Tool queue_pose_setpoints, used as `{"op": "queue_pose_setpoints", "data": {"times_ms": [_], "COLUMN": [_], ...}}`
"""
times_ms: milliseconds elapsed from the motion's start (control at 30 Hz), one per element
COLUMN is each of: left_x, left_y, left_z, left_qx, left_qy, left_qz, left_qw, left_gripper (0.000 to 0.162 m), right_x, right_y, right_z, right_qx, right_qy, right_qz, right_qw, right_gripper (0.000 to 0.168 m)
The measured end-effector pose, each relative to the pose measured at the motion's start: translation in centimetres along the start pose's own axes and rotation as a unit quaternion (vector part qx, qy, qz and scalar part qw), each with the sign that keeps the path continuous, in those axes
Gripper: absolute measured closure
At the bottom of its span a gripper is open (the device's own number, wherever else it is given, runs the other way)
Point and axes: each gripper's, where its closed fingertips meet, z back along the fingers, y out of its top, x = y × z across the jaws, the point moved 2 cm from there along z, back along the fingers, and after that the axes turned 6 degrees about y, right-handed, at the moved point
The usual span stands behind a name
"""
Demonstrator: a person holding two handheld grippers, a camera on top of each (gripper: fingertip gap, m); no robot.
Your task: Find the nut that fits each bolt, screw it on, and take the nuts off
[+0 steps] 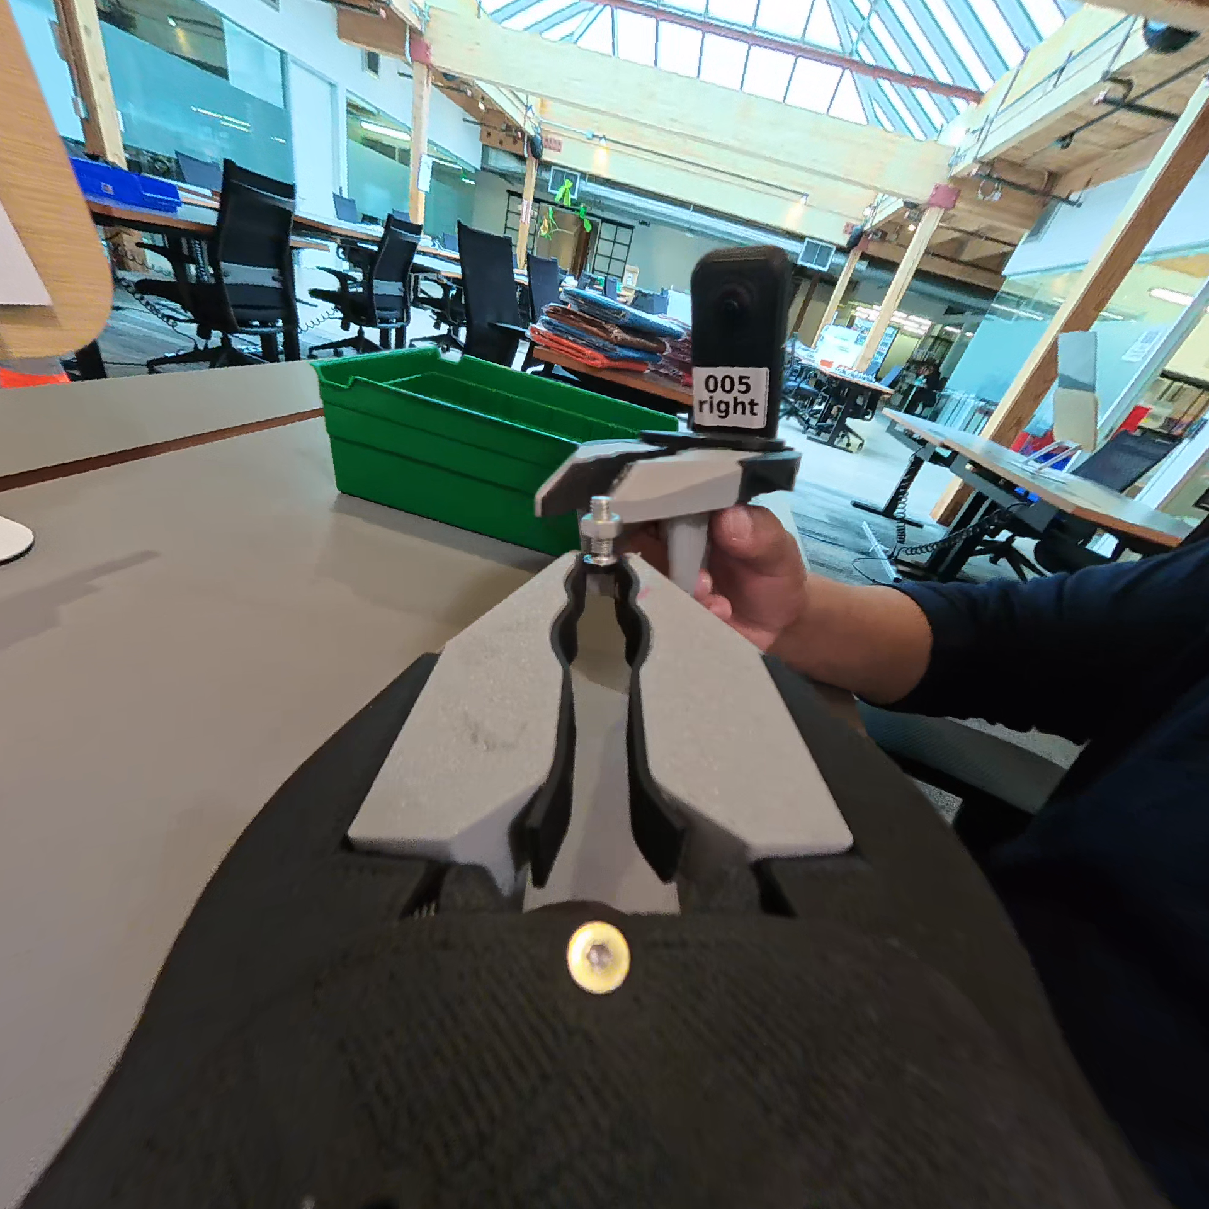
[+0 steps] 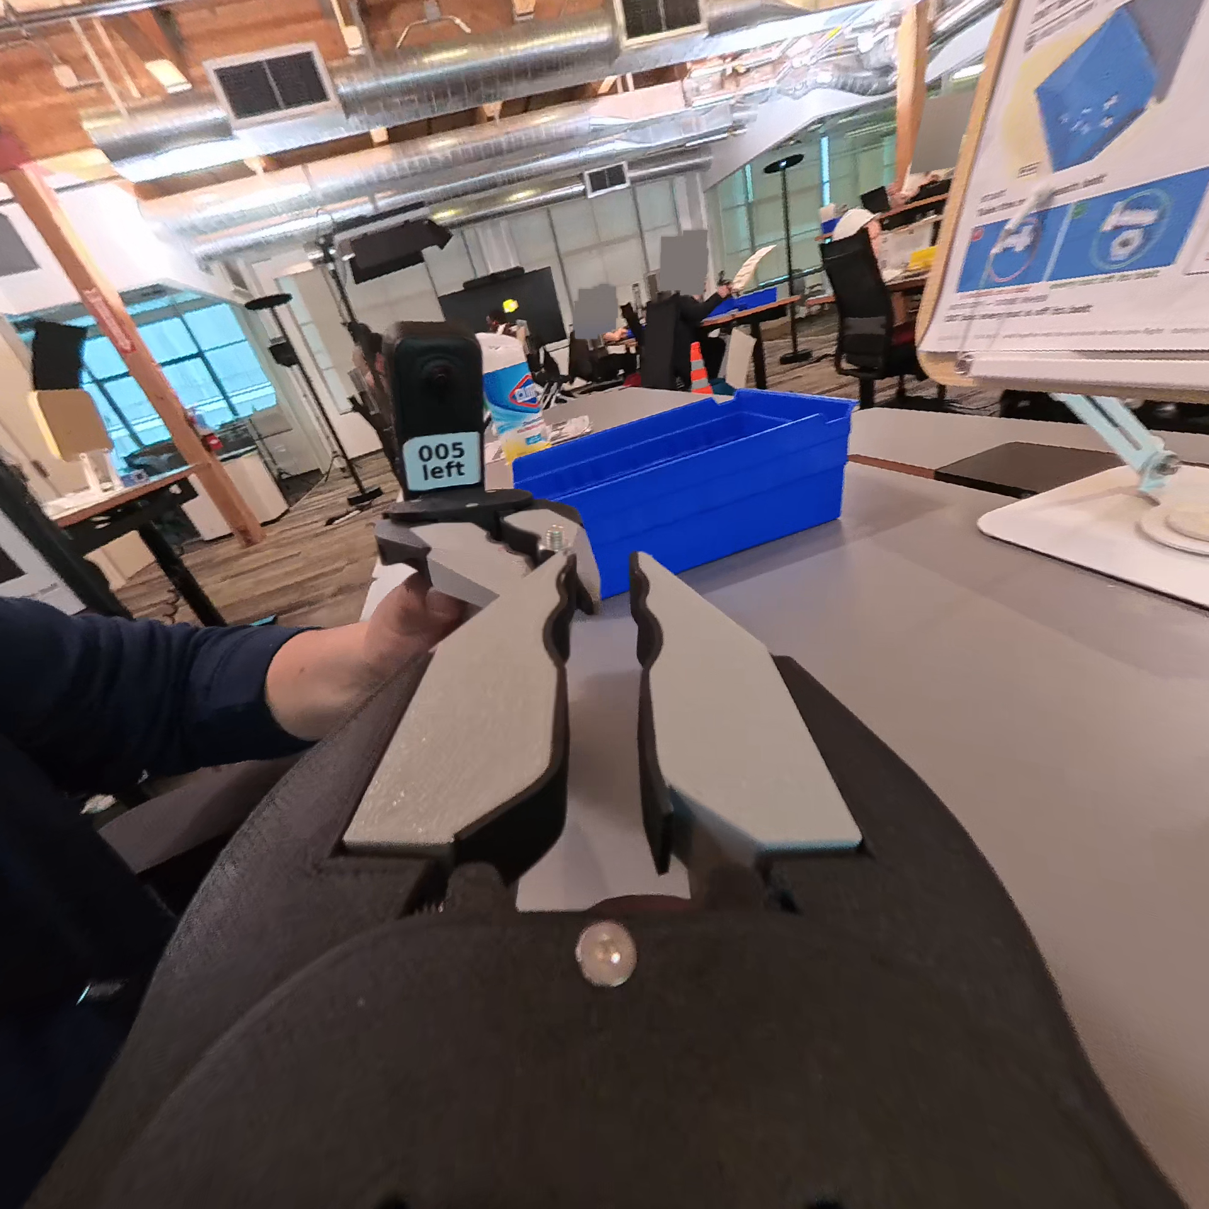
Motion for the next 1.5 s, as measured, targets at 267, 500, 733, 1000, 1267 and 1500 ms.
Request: {"op": "queue_pose_setpoints", "data": {"times_ms": [267,500,733,1000,1267,1500], "left_x": [0.8,0.2,1.1,0.2,0.7,0.2], "left_y": [-0.4,0.3,-0.4,0.4,-0.3,0.1], "left_z": [-0.4,0.2,-0.4,0.3,-0.4,0.0], "left_qx": [-0.008,0.006,-0.01,0.007,-0.009,-0.001], "left_qy": [-0.012,-0.007,-0.018,-0.005,-0.007,-0.001], "left_qz": [-0.015,-0.005,-0.021,-0.006,-0.02,-0.014], "left_qw": [1.0,1.0,1.0,1.0,1.0,1.0], "left_gripper": [0.154,0.155,0.155,0.155,0.155,0.155], "right_x": [-0.9,-0.5,-1.4,-0.7,-1.1,-1.5], "right_y": [-0.6,0.5,-0.4,1.3,-0.3,1.2], "right_z": [-0.9,0.2,-1.0,0.7,-0.6,0.2], "right_qx": [-0.018,0.008,-0.021,0.026,-0.021,0.02], "right_qy": [0.01,0.012,0.011,0.012,0.007,0.023], "right_qz": [0.02,0.013,0.042,0.024,0.037,0.03], "right_qw": [1.0,1.0,0.999,0.999,0.999,0.999], "right_gripper": [0.143,0.149,0.145,0.151,0.146,0.152]}}
